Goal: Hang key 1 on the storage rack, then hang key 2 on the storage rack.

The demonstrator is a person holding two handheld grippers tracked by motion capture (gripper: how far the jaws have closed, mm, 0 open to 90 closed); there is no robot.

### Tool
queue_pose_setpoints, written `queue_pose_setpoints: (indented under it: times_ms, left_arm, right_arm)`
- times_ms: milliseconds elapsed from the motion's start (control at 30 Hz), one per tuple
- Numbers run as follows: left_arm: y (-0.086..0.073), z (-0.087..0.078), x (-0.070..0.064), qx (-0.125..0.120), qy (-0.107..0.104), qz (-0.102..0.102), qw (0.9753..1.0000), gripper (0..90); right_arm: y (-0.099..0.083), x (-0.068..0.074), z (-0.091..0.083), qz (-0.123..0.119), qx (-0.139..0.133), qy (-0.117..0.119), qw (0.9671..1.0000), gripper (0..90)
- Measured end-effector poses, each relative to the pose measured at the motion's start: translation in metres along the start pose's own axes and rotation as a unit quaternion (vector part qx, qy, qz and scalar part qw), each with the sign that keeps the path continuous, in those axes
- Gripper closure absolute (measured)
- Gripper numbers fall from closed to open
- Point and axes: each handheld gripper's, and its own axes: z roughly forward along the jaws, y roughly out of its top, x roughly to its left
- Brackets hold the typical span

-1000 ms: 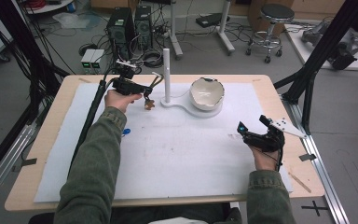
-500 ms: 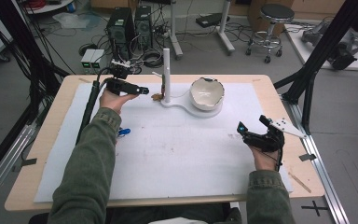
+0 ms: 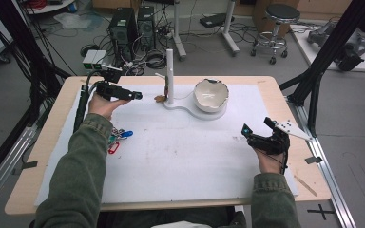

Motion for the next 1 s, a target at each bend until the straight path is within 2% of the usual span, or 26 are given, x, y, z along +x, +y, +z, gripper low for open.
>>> queue_pose_setpoints:
  times_ms: [100, 200, 267, 400, 700, 1000]
  left_arm:
    - [-0.003, -0.012, -0.001, -0.006, -0.004, 0.005, 1.0000, 1.7]
    - [-0.004, -0.017, 0.000, -0.009, -0.003, 0.004, 0.9999, 1.7]
    - [-0.008, -0.025, 0.003, -0.011, -0.001, 0.004, 0.9999, 1.7]
    - [-0.012, -0.031, 0.007, -0.016, 0.001, 0.001, 0.9999, 1.7]
    - [-0.038, -0.050, 0.021, -0.012, 0.012, -0.005, 0.9999, 1.7]
    - [-0.056, -0.060, 0.022, -0.015, 0.009, -0.011, 0.9998, 1.7]
  right_arm:
    - [0.000, 0.000, 0.000, 0.000, 0.000, 0.000, 1.0000, 0.5]
    - [0.000, 0.000, 0.001, -0.001, 0.001, 0.000, 1.0000, 0.5]
    - [0.000, 0.000, 0.001, 0.000, 0.002, 0.000, 1.0000, 0.5]
    - [0.000, 0.001, 0.001, 0.000, 0.003, 0.001, 1.0000, 0.5]
    - [0.000, 0.002, 0.002, -0.003, 0.005, 0.002, 1.0000, 0.5]
    - [0.000, 0.002, 0.002, -0.003, 0.005, 0.002, 1.0000, 0.5]
